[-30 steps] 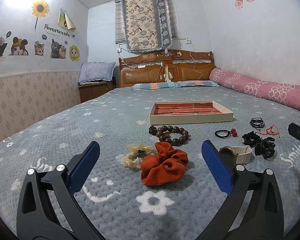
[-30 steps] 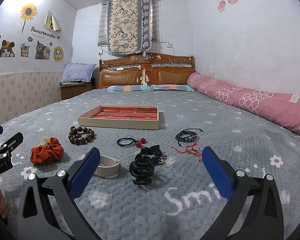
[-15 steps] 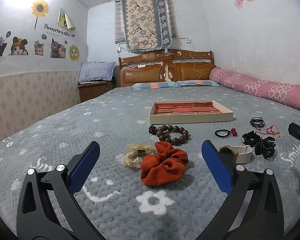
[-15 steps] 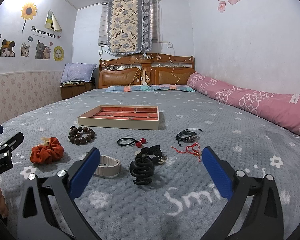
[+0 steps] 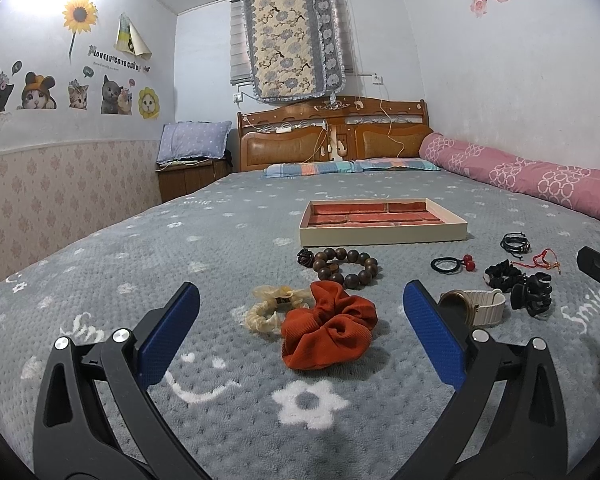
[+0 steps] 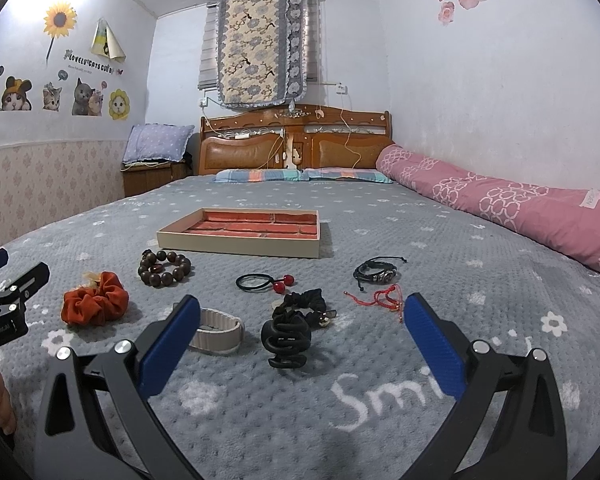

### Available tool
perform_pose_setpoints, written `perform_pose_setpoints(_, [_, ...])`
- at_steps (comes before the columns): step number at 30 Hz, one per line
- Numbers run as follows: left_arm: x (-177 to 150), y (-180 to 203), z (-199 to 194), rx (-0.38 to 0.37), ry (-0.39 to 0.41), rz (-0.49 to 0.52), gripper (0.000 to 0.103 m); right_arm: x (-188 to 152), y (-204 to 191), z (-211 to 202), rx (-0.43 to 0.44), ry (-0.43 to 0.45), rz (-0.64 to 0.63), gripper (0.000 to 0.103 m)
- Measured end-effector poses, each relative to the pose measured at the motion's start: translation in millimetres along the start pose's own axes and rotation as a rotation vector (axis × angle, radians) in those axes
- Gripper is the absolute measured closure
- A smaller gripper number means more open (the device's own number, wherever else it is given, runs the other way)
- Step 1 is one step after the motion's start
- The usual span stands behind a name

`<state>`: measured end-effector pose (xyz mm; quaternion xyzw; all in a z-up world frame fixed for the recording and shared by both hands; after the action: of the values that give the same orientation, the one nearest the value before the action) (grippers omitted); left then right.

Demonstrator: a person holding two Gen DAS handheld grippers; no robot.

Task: Organize jewelry

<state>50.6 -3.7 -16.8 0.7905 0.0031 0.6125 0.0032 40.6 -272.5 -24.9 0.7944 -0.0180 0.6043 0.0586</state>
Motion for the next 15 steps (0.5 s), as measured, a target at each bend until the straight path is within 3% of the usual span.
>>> perform_pose_setpoints(15, [-3.8,-4.6,7.4,-0.009,-0.037,-0.003,0.005,-3.3,-3.5,9.5,0.003,-0.034,-0.009,0.004])
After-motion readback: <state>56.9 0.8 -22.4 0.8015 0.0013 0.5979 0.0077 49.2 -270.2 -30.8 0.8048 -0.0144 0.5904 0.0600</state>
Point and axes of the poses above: each gripper's, at about its wrist camera, not at the fingertips, and z roughly the way its jaws point, y to its right, x to its top, the point moved 5 cm from there along z, roughly the way its jaws point, and after that the axes turned 5 degrees about -z, right-handed, at the moved point
